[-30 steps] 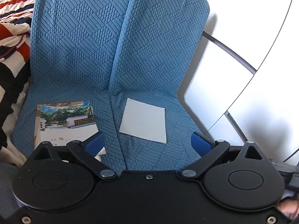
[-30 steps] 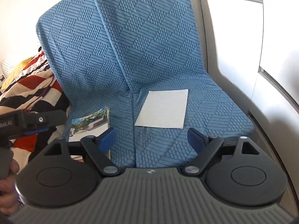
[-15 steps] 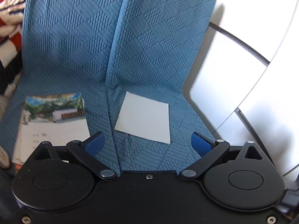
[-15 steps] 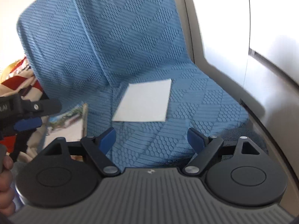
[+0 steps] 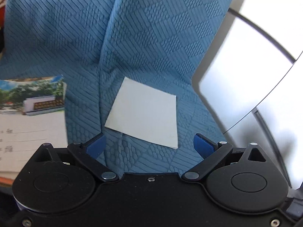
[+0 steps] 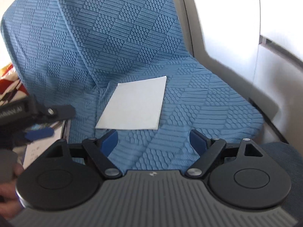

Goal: Organize objects
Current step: 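Lower both grippers onto the white paper square and close the left gripper on its edge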

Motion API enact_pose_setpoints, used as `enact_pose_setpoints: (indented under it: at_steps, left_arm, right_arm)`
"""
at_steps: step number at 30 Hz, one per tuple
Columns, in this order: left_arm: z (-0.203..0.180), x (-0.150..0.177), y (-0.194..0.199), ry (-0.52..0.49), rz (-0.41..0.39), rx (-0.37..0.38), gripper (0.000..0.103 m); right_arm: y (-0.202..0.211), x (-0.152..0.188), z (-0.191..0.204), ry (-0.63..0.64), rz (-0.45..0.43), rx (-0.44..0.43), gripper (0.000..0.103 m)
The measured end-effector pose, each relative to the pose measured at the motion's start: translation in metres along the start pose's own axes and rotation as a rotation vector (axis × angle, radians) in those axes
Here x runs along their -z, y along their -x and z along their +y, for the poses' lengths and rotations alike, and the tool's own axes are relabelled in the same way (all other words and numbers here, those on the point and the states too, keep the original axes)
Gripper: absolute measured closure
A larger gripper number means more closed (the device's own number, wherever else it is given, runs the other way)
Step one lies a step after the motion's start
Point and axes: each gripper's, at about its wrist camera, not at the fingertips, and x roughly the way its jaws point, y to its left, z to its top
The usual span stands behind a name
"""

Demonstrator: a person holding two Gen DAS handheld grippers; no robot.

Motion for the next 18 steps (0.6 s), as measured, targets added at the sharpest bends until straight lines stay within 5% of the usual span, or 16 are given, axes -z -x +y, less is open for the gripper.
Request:
enact_pose_setpoints:
  at_steps: [18]
  left_arm:
    - [0.021, -0.024, -0.110, -0.097, 0.120, -0.084, 0.019]
  right_arm:
    - [-0.107, -0.027, 0.005, 0.033, 0.134, -0.032, 0.036]
